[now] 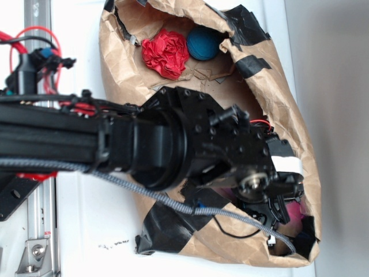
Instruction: Grab the black box.
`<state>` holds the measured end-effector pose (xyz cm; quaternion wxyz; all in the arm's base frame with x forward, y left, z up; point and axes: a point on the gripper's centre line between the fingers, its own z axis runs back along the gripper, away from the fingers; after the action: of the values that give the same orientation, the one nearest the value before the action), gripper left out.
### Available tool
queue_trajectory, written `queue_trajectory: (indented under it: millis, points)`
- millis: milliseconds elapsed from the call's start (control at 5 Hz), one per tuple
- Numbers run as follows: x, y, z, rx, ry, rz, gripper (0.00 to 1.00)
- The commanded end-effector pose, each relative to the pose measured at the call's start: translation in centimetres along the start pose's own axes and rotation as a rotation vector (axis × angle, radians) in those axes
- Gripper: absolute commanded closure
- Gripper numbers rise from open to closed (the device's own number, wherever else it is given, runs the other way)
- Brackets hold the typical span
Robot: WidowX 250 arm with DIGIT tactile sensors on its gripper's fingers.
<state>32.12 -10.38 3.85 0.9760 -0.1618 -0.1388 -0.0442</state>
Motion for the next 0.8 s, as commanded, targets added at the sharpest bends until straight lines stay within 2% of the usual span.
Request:
queue_trajectory:
  millis: [0,200,400,600]
  points:
    - [-1.7,1.3,2.0,0.096,0.091,-0.001,1.0]
    - [-2.7,3.5,5.3,0.326,0.1,0.044,1.0]
    - [-3.4,4.7,8.9,0.422,0.058,0.092,1.0]
    - [-3.6,5.6,12.0,0.392,0.022,0.156,1.0]
